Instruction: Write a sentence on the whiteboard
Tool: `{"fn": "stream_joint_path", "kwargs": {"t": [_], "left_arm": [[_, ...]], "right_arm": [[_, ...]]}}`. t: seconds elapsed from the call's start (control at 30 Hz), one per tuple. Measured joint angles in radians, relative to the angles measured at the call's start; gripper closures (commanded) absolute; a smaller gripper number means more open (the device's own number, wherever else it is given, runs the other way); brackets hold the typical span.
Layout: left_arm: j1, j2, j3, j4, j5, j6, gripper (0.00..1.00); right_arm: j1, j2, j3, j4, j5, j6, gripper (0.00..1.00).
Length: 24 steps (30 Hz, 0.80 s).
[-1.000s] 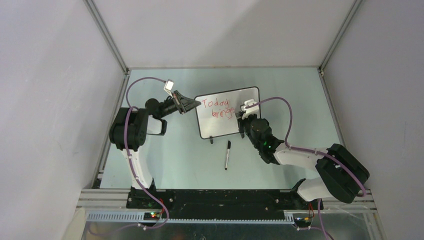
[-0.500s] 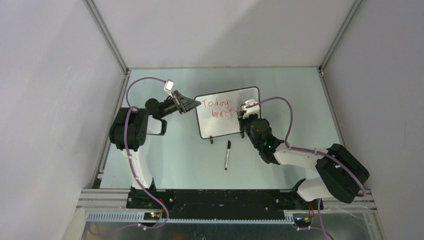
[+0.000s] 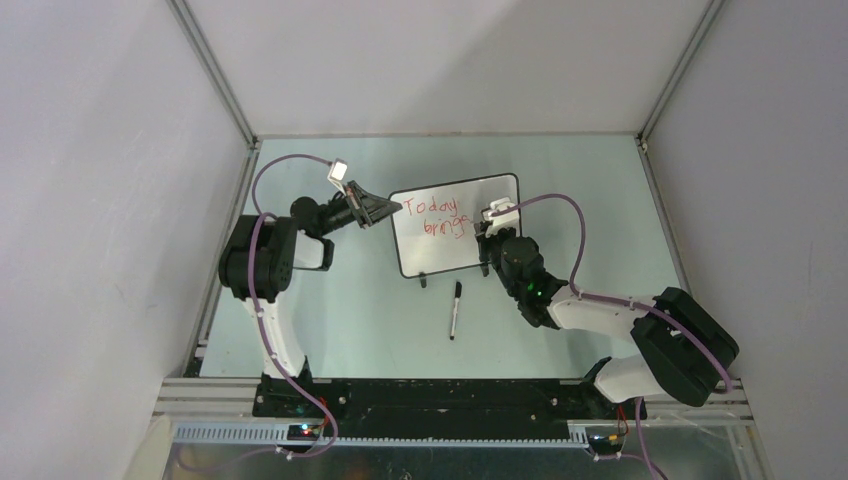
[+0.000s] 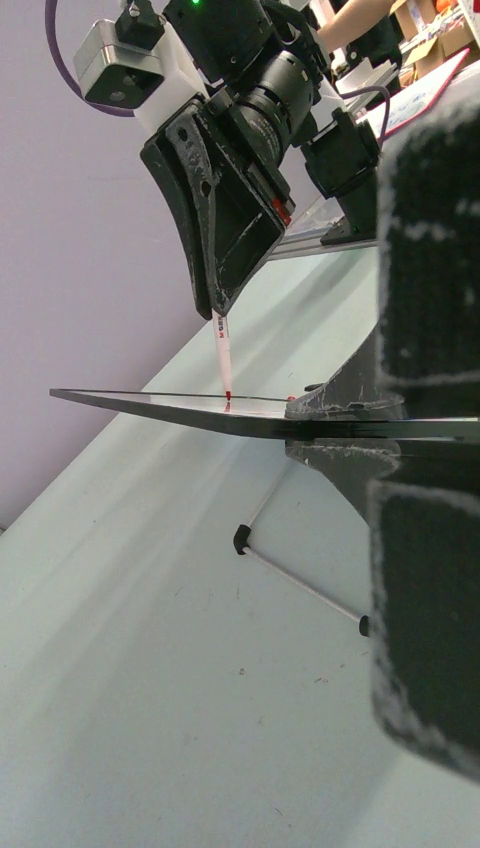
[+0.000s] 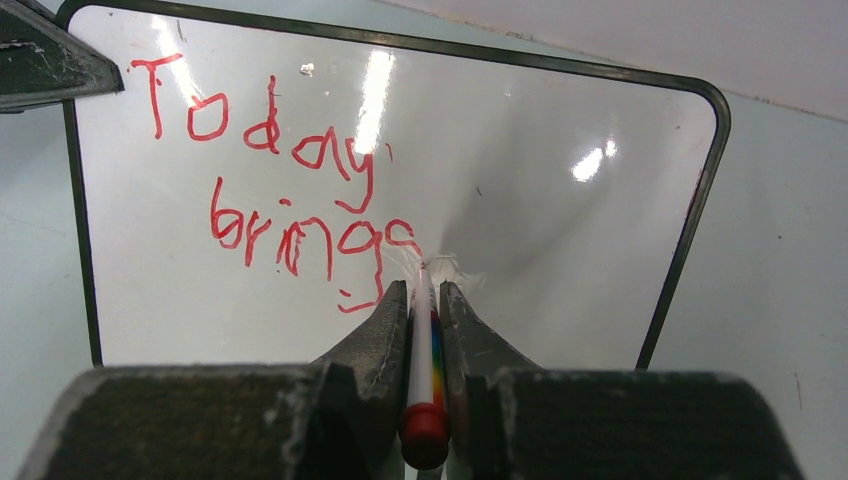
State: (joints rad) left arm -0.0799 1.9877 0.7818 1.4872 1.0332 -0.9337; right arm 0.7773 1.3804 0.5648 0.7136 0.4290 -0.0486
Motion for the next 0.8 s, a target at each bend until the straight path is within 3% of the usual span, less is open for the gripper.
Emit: {"fn": "stream_joint_path", "kwargs": {"t": [0.8], "left_arm": [[0.000,0.000,0.000,0.000,0.000,0.000,1.00]], "right_arm": [[0.003,0.012,0.000,-0.011,-0.046,0.015,1.00]]}}
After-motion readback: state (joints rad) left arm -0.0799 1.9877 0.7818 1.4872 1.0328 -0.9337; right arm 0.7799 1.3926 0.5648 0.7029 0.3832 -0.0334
